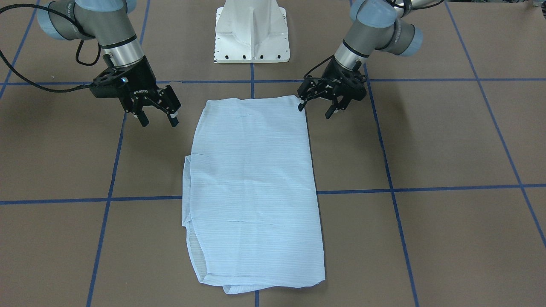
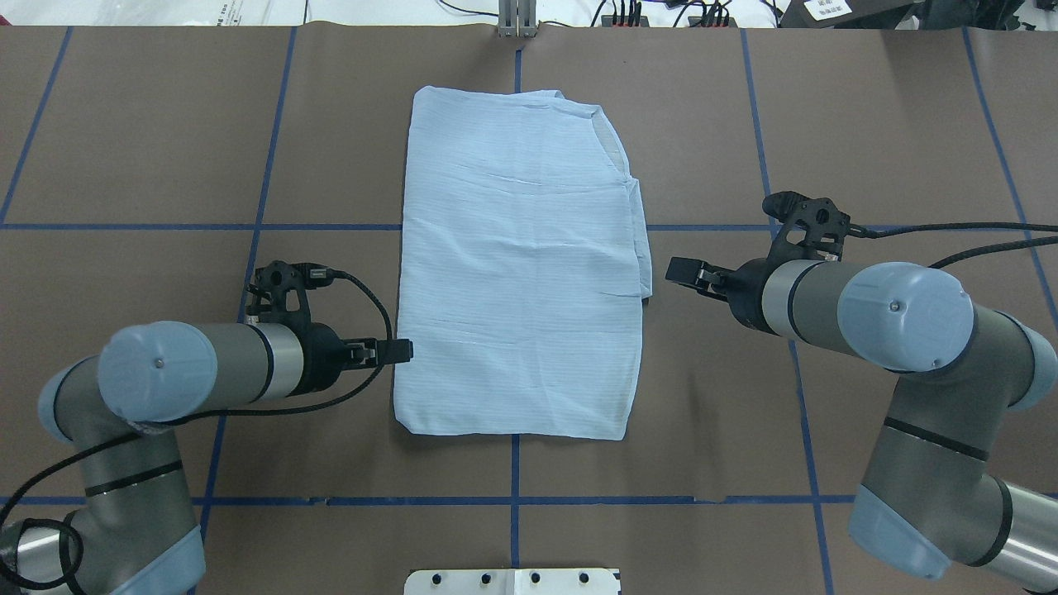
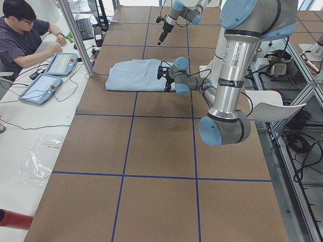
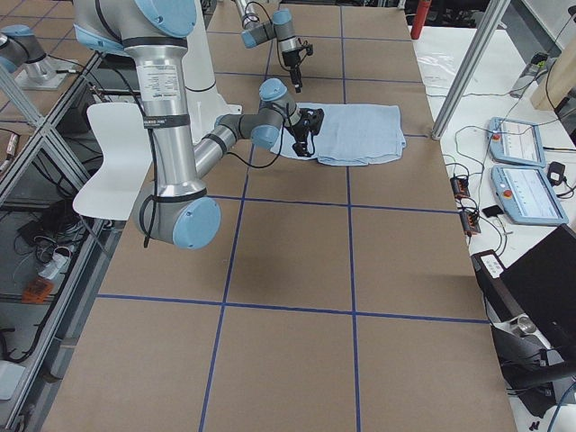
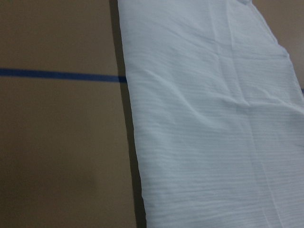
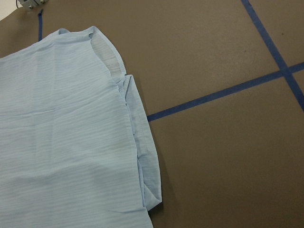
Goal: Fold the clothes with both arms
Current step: 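Lower both grippers to the corners of the shirt's nearer edge, then close both grippers on the nearer edge corners of the shirt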
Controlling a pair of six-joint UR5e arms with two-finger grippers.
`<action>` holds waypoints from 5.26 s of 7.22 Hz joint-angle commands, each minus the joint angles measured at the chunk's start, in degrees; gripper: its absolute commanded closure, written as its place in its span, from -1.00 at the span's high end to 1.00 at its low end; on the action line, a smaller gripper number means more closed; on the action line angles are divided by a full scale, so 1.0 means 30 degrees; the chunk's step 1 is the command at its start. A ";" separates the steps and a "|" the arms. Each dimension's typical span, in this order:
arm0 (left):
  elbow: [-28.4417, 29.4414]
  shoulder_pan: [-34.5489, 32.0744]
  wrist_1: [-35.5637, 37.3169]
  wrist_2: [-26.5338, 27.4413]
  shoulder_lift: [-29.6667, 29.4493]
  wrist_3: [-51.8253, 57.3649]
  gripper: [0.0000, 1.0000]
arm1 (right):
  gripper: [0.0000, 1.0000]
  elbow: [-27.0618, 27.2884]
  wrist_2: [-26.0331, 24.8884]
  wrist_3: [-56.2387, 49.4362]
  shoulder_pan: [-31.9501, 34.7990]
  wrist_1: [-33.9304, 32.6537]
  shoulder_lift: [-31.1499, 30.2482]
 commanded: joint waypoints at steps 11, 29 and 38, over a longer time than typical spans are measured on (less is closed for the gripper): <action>0.0790 0.2229 0.0160 0.1184 -0.0498 -0.1023 -0.45 | 1.00 0.0001 -0.0041 0.0016 -0.0263 -0.0039 0.0101; 0.0321 0.2229 0.0131 0.1243 -0.0556 -0.1111 -1.00 | 0.42 -0.3982 -0.2912 1.5337 -0.6444 -0.8769 0.6810; 0.0262 0.2229 0.0102 0.1243 -0.0556 -0.1082 -1.00 | -1.00 -0.4659 -0.3703 1.6041 -0.6211 -0.8770 0.7923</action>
